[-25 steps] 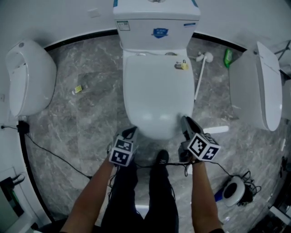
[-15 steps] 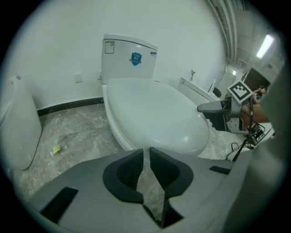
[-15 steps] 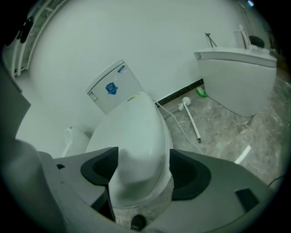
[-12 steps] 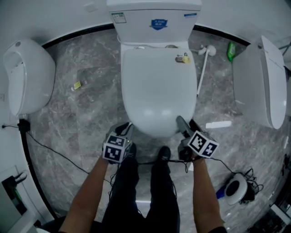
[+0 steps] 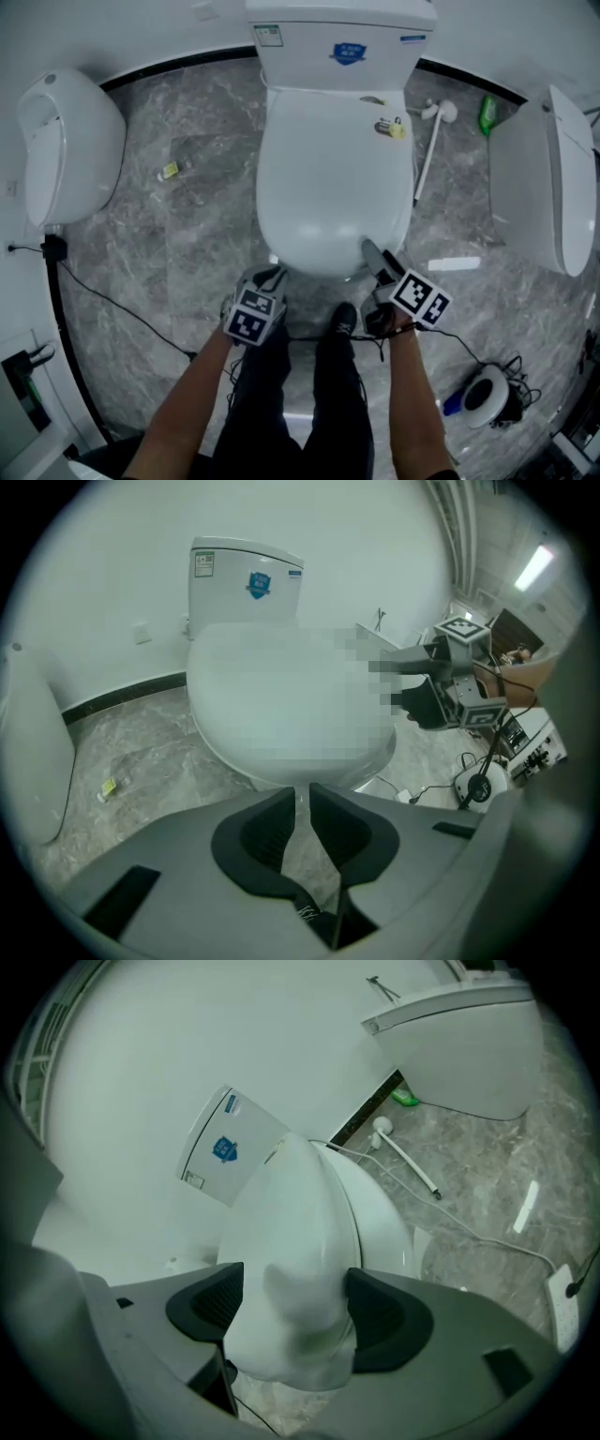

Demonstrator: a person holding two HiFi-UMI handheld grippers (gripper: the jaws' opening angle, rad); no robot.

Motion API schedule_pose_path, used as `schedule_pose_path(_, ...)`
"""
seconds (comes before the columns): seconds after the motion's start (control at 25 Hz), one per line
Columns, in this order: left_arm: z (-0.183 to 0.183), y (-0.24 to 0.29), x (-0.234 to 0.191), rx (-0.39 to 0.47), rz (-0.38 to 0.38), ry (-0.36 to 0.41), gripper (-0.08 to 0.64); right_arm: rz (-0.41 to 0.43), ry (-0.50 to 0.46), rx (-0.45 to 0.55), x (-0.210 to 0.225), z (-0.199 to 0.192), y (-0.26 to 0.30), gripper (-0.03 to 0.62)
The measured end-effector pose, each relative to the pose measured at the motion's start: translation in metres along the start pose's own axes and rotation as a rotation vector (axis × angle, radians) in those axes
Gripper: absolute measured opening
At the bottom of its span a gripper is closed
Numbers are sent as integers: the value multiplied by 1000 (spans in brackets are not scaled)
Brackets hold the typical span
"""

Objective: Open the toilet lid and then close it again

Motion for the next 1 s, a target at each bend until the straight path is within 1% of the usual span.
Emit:
schedule_pose_path(0.16, 0, -2, -7, 11, 14, -5, 46, -2, 23, 15, -2, 1, -1, 351)
schedule_pose_path(0.28, -1, 3, -12, -1, 18, -4, 46, 0, 28, 14, -3, 0, -1, 351)
schedule_pose_path(0.4, -3, 11, -17, -15, 30, -6, 46, -5, 9, 6, -4, 0, -2, 351)
schedule_pose_path(0.48, -1, 15, -21, -12, 38, 27, 35, 4, -3, 1, -4, 0, -1, 351)
schedule_pose_path(0.6, -1, 19, -22, 0, 29, 86, 34, 6, -27, -2, -4, 1, 1, 351)
schedule_pose_path(0.72, -2, 18, -20, 0, 32, 107, 29, -7, -46, -7, -5, -2, 0, 351)
schedule_pose_path(0.84, 1, 16, -20, 6, 37, 105, 23, -12, -94, -16, -9, -2, -3, 351)
schedule_pose_path(1.0, 2, 14, -15, 16, 18, 116, 11, -35, -207, -54, -13, -12, -12, 341)
Point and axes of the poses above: the fingertips, and each gripper's own axes: y forward along the fingers, x to its right, z out of its top, the point moved 9 cm from there along -y, backward along the fingers, and after that the axes turned 6 degrees about -x, right-handed, at the moved point
